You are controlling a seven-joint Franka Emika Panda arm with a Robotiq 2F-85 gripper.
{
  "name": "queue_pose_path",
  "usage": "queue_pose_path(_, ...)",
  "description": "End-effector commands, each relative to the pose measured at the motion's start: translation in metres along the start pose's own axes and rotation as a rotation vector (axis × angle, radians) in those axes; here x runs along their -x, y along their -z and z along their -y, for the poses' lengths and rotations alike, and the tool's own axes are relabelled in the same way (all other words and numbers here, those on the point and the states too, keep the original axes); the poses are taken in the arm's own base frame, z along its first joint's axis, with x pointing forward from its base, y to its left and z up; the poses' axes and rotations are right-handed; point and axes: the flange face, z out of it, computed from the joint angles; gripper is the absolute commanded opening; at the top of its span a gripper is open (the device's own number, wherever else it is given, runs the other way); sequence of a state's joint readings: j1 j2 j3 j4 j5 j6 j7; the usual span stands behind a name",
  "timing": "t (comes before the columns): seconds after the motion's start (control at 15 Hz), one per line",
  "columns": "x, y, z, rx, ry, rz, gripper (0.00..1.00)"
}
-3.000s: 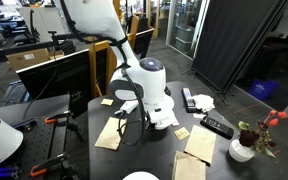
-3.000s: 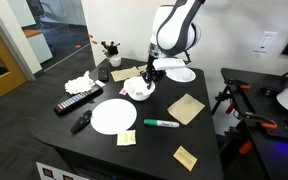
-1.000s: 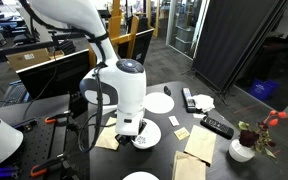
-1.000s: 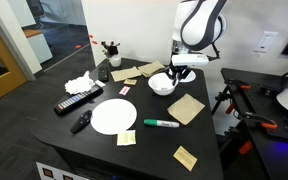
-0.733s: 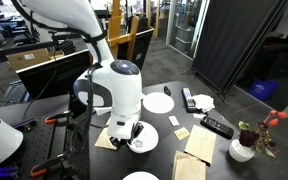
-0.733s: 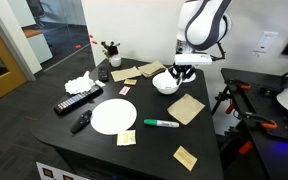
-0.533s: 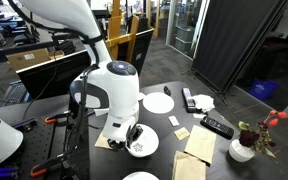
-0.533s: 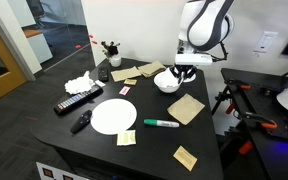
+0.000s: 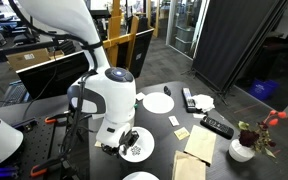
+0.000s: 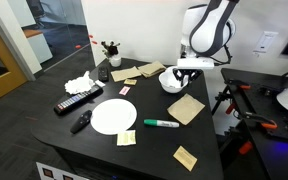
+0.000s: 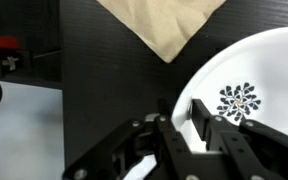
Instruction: Move the white bowl to the right
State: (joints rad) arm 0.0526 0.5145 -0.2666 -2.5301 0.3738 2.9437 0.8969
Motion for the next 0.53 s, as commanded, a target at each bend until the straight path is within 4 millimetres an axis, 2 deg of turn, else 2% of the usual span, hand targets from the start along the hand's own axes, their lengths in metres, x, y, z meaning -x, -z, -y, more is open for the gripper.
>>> queue_pose_path(0.0,0.005,-0.005,-0.008,0.027,-0.006,-0.013,0.61)
queue_pose_path(0.33,0.009,0.003,-0.008,0.032,0.034,-0.027,0.99)
queue_pose_path(0.47,0.009,0.008,-0.007,0.036,0.054,-0.035,1.0)
